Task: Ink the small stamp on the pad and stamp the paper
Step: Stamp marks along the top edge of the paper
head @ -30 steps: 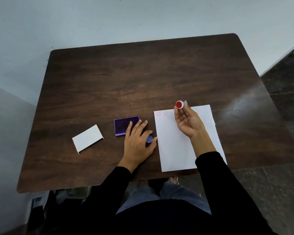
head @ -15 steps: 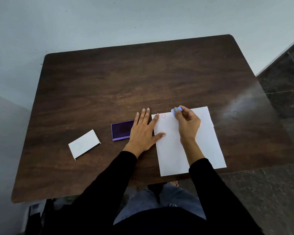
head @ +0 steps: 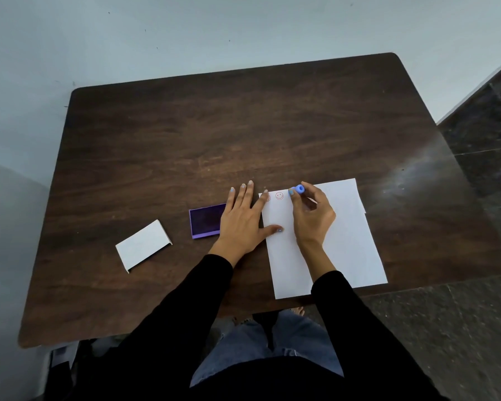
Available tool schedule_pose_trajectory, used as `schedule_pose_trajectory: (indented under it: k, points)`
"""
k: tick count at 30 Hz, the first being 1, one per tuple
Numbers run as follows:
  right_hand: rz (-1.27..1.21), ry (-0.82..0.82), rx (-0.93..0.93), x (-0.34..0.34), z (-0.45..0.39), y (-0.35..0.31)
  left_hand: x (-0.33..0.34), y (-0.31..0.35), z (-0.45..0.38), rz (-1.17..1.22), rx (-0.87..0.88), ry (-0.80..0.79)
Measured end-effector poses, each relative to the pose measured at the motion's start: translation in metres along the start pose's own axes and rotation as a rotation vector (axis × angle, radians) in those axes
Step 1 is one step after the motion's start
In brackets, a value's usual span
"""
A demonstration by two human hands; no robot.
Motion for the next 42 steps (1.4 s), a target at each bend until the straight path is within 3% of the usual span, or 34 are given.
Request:
schedule_pose_trajectory:
  k: [28, 33, 36, 40, 42]
  points:
    - [0.255, -0.137, -0.087, 0.006, -0.004, -0.008, 0.001, -0.004, 0.001, 0.123, -0.013, 0.018]
    - [0.241, -0.134, 0.006, 0.006, -0.011, -0.011, -0.002, -0.002, 0.002, 0.135, -0.014, 0.042]
    - [0.324, -0.179, -0.083, 0.007, -0.011, -0.013, -0.002, -0.002, 0.002, 0.131, -0.015, 0.042]
    - [0.268, -0.161, 0.002, 0.005, -0.015, -0.011, -0.002, -0.001, 0.003, 0.135, -0.012, 0.049]
    - [0.304, -0.186, -0.046, 0.005, -0.015, -0.013, -0.002, -0.001, 0.003, 0.133, -0.016, 0.050]
Point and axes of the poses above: each hand's wrist, its own z-axis away from the middle knuckle, its own x-axis out of the palm, y = z × x, the point moved 3 cm from there along -z, towards the middle knuckle, and after that the axes turned 3 degrees about z, right-handed, at the moved point
